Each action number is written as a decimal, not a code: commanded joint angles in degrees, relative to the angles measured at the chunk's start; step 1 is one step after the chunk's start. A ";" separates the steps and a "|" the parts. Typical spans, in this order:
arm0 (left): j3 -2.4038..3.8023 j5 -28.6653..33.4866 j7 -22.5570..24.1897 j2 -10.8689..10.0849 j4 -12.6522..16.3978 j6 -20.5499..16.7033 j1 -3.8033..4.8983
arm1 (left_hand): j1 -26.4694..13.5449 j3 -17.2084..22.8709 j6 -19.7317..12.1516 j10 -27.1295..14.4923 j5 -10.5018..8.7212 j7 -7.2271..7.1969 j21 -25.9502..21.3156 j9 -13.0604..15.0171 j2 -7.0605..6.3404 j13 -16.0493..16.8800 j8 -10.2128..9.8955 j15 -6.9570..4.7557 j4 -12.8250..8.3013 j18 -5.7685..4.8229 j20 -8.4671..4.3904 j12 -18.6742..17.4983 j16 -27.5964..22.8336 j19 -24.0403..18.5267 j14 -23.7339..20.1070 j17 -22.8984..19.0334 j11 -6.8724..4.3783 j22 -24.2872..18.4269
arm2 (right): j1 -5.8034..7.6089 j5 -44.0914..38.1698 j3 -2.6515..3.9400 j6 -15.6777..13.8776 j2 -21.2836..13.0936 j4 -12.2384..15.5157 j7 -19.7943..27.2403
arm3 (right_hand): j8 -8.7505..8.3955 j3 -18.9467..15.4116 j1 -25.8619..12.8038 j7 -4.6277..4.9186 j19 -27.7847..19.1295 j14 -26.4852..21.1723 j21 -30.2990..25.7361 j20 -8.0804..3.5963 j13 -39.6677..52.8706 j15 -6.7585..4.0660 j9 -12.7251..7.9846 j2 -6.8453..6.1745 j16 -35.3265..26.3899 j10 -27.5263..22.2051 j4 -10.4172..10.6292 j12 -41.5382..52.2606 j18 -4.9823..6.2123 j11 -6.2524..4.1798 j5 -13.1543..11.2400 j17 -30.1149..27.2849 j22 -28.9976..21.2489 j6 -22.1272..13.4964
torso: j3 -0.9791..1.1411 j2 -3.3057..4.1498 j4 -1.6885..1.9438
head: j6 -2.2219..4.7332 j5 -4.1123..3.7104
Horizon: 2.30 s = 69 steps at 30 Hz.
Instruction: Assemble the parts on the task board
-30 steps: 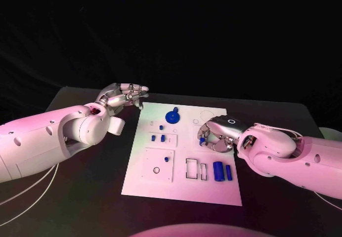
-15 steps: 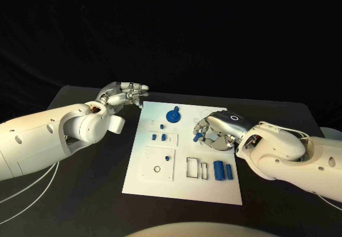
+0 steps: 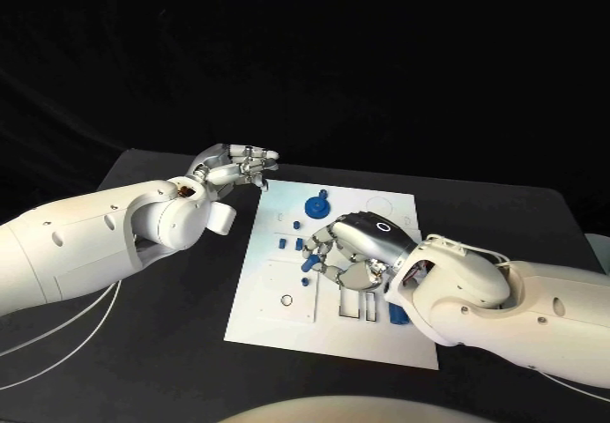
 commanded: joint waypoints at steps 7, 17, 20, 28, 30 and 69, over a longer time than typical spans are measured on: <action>0.01 0.27 0.14 0.77 -0.21 1.34 0.03 | -0.12 -0.11 -0.22 -0.51 0.21 0.03 -0.33 -0.06 0.63 0.06 -0.29 0.21 0.12 0.79 0.07 0.28 -0.13 0.33 -0.35 -0.09 0.06 -0.07 | -2.90 0.82 -0.53 0.92 4.80 -2.72 2.90 | 2.70 -0.05 -0.84 -0.08 3.10 2.13 -0.42 -0.33 -0.03 -0.24 3.10 -0.67 0.19 0.16 -0.39 -0.37 -0.68 0.05 0.43 -0.12 12.13 0.50 | -0.06 0.06 -0.02 | -0.31 0.97; 0.01 0.27 0.02 0.97 -0.22 1.53 0.03 | -0.14 -0.11 -0.23 -0.57 0.21 0.04 -0.35 -0.06 0.67 0.07 -0.29 0.22 0.15 0.79 0.07 0.36 -0.13 0.33 -0.36 -0.12 0.08 -0.08 | -4.41 0.19 -0.99 3.70 7.74 -6.15 2.70 | 2.76 -0.16 -1.19 -0.05 3.04 2.11 -0.57 -0.31 -0.03 -0.21 3.23 -0.77 0.16 0.15 -0.38 -0.48 -0.65 0.09 0.50 -0.22 12.09 0.36 | 0.03 0.08 -0.03 | -0.73 1.27; 0.01 0.26 -0.01 0.98 -0.20 1.54 0.03 | -0.14 -0.11 -0.23 -0.57 0.21 0.04 -0.35 -0.06 0.67 0.07 -0.29 0.22 0.15 0.79 0.07 0.36 -0.13 0.33 -0.36 -0.12 0.08 -0.08 | -4.69 -0.37 -1.04 4.47 8.13 -6.69 2.42 | 2.78 -0.18 -1.26 -0.05 3.04 2.10 -0.60 -0.31 -0.02 -0.20 3.26 -0.81 0.16 0.14 -0.40 -0.50 -0.64 0.10 0.53 -0.24 12.08 0.32 | 0.00 0.10 -0.04 | -0.81 1.30; 0.01 0.26 -0.05 0.96 -0.14 1.57 0.04 | -0.16 -0.12 -0.25 -0.61 0.20 0.05 -0.37 -0.06 0.69 0.07 -0.29 0.22 0.18 0.79 0.07 0.41 -0.12 0.34 -0.37 -0.14 0.08 -0.09 | -5.00 -1.99 -1.11 5.76 8.63 -7.67 1.06 | 2.79 -0.21 -1.31 -0.05 3.02 2.09 -0.65 -0.30 -0.02 -0.19 3.29 -0.87 0.14 0.12 -0.45 -0.54 -0.63 0.10 0.57 -0.28 12.07 0.27 | 0.00 0.04 -0.08 | -1.04 1.33; 0.01 0.26 -0.06 0.95 -0.14 1.58 0.04 | -0.16 -0.12 -0.25 -0.61 0.20 0.05 -0.37 -0.06 0.69 0.07 -0.29 0.22 0.18 0.79 0.07 0.41 -0.12 0.34 -0.37 -0.14 0.08 -0.09 | -5.03 -2.42 -1.12 6.03 8.74 -7.87 0.72 | 2.79 -0.21 -1.31 -0.05 3.02 2.09 -0.65 -0.30 -0.02 -0.19 3.29 -0.87 0.14 0.12 -0.45 -0.54 -0.63 0.10 0.57 -0.28 12.07 0.27 | 0.00 0.04 -0.08 | -1.04 1.33; 0.00 0.26 -0.43 0.73 -0.10 1.68 0.05 | -0.29 -0.14 -0.26 -0.71 0.19 0.06 -0.43 -0.05 0.78 0.08 -0.29 0.25 0.33 0.78 0.09 0.54 -0.11 0.34 -0.38 -0.19 0.10 -0.12 | -5.42 -7.14 -1.19 7.26 10.02 -8.21 -2.72 | 0.29 -2.90 -5.91 0.65 2.79 1.94 -1.27 0.09 0.32 0.26 2.68 -4.62 0.11 -0.22 0.76 -1.40 -0.52 0.62 3.67 -0.68 11.97 -4.38 | -0.06 0.00 -0.04 | -1.17 0.89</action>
